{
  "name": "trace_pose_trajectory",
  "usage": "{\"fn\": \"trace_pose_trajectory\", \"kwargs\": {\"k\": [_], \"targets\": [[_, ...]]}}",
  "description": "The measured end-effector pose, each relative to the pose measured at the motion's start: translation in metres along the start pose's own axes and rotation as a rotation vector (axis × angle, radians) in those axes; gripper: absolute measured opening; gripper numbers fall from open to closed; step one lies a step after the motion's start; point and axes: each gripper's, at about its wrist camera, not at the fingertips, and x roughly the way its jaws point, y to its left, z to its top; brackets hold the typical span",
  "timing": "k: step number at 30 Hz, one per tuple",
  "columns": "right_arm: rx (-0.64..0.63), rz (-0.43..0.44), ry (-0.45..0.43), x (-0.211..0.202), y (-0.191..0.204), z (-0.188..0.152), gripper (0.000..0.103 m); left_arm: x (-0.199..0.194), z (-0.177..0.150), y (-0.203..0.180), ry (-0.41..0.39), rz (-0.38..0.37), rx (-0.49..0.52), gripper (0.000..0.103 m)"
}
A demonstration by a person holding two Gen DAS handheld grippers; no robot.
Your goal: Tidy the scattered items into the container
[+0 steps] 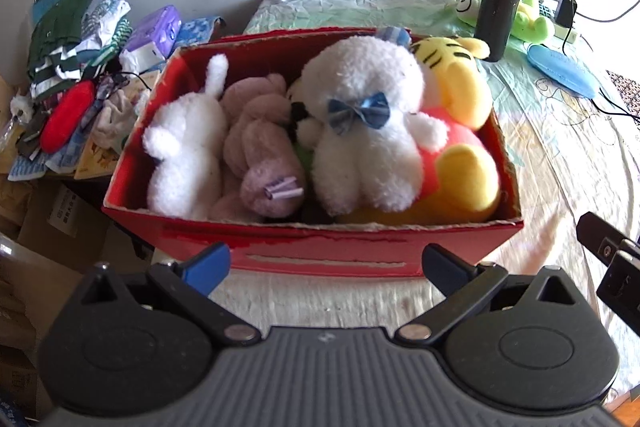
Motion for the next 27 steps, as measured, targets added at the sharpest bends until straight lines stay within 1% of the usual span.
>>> {"fn": "trace_pose_trajectory", "kwargs": {"k": [3,6,10,13,18,23,27], "targets": [[0.025,0.009,0.000,0.000,0.011,0.004,0.075,0.001,0.002,0.011,-0.006,0.004,0.024,0.102],[0.031,0.021,0.005,0.002,0.025,0.004,0.075,0.006,0.005,0.024,-0.004,0.000,0.022,0.102],[0.036,0.031,-0.015,0.000,0.043,0.002,0.074,0.011,0.007,0.040,0.000,-0.007,0.026,0.102],[0.038,0.042,-0.024,0.001,0.057,0.000,0.070,0.014,0.007,0.049,0.007,-0.032,0.029,0.102],[0.034,0.045,-0.025,0.002,0.074,-0.001,0.067,0.008,0.006,0.062,-0.022,-0.051,0.047,0.102],[0.029,0.042,-0.032,0.001,0.086,-0.002,0.067,0.004,0.007,0.080,-0.010,-0.091,0.021,0.102],[0.025,0.052,-0.027,0.005,0.091,0.000,0.067,-0.001,0.010,0.089,-0.020,-0.087,-0.007,0.102]]}}
